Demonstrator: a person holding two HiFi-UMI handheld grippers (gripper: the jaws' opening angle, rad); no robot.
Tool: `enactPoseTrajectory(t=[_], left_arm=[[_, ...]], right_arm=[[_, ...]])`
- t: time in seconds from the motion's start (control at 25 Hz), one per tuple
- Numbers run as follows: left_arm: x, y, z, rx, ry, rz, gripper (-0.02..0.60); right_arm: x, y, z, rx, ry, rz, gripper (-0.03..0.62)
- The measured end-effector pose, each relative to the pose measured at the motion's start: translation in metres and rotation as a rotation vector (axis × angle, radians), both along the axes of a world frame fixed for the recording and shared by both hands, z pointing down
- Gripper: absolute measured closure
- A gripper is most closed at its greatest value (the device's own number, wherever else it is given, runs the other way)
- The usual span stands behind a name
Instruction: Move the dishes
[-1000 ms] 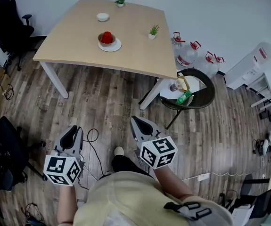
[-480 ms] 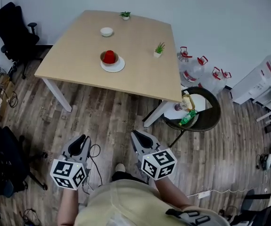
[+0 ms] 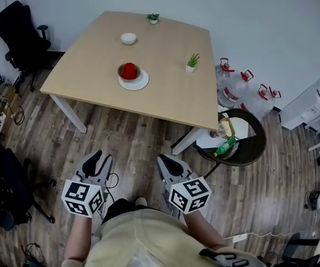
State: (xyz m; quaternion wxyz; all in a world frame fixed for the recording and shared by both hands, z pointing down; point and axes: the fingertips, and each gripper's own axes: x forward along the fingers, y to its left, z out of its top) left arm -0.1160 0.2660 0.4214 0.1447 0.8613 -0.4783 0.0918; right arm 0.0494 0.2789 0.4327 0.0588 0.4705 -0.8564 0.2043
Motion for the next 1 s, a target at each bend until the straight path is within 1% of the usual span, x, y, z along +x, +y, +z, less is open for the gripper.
enactPoseTrajectory(t=[0.12,0.24,0.36,0.48,0.6,0.68,0.84,1.0], left_arm=[[0.005,-0.007,0.001,-0.002,-0.017,0.010,0.437],[0.009,-0.016,0.002,0.003,-0.037,0.013,0.399],[0.011,-0.031,0.005,0.013,-0.090,0.027,0.363],[0.016,-0.055,0.008,0.033,-0.137,0.048,0.349],[0.019,-0.084,0.014,0.051,-0.210,0.075,0.327],[0.024,-0.106,0.014,0.061,-0.236,0.102,0.322],[0.028,-0.158,0.008,0.063,-0.209,0.146,0.318],[0.021,-0.208,0.012,0.015,-0.157,0.182,0.318]], right_arm=[[0.005,-0.002,0.003,-0.007,-0.012,0.014,0.577],[0.010,-0.002,0.007,-0.022,-0.022,0.031,0.577],[0.015,-0.004,0.012,-0.037,-0.023,0.054,0.577],[0.022,-0.012,0.016,-0.044,-0.016,0.087,0.577],[0.031,-0.027,0.018,-0.047,-0.012,0.137,0.577],[0.038,-0.043,0.018,-0.051,-0.011,0.173,0.577],[0.041,-0.088,0.017,-0.060,0.005,0.206,0.577],[0.027,-0.135,0.017,-0.072,0.024,0.215,0.577]])
